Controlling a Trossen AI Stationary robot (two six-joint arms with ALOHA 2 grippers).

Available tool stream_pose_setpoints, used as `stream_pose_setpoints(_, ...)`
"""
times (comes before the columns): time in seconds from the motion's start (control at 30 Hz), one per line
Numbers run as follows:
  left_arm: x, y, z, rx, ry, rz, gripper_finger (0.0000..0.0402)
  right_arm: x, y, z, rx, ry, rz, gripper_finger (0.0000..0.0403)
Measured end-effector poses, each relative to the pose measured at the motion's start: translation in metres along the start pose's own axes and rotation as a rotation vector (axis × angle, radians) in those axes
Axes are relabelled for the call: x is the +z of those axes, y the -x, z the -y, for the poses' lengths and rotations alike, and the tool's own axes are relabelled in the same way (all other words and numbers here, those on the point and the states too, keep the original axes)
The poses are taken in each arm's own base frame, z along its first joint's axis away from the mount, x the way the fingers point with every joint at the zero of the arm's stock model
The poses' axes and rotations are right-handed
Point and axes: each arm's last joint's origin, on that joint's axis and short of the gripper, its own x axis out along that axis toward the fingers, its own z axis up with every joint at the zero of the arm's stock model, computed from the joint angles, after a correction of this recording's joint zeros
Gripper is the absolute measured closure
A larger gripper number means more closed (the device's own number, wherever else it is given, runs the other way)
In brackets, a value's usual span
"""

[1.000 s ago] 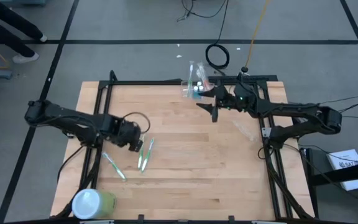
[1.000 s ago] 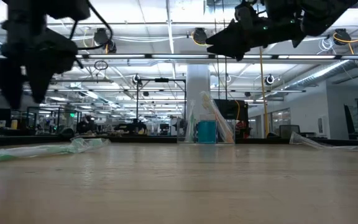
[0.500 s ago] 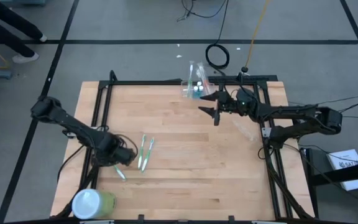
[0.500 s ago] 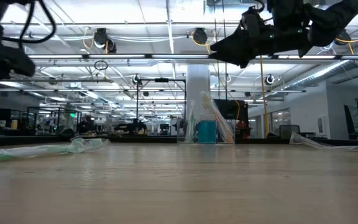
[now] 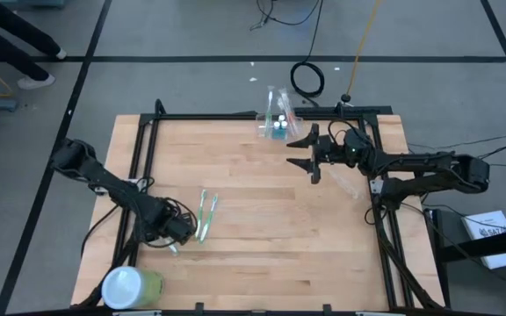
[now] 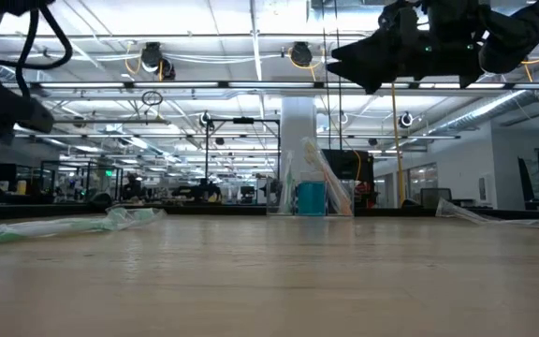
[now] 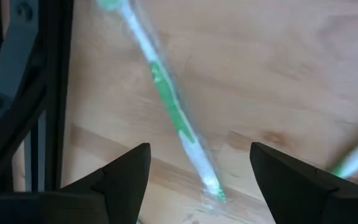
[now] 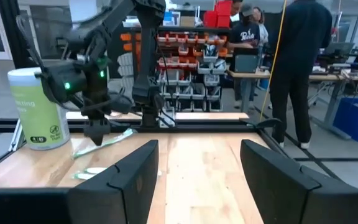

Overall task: Pick & Place toothbrushing station
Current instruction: Put the green toothbrush into the transparent organizer

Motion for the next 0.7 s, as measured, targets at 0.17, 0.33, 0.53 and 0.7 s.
stream_pose_setpoints(0.17, -0.005, -0.01, 0.005, 0.065, 0.044, -0.011, 0.0117, 0.002, 0.006, -0.002, 0.0, 0.007, 0.017, 0.0185)
stream_pose_setpoints(0.33, -0.009, -0.018, 0.016, -0.006, 0.024, -0.004, 0.0117, 0.004, 0.01, -0.004, 0.0, 0.016, 0.032, 0.0187)
stream_pose_setpoints(0.53, -0.017, -0.03, 0.029, -0.065, -0.009, 0.002, 0.0117, 0.006, 0.014, -0.005, 0.0, 0.019, 0.038, 0.0188)
stream_pose_setpoints(0.7, -0.018, -0.032, 0.033, -0.136, -0.122, 0.057, 0.0117, 0.005, 0.014, -0.005, 0.0, 0.019, 0.029, 0.019)
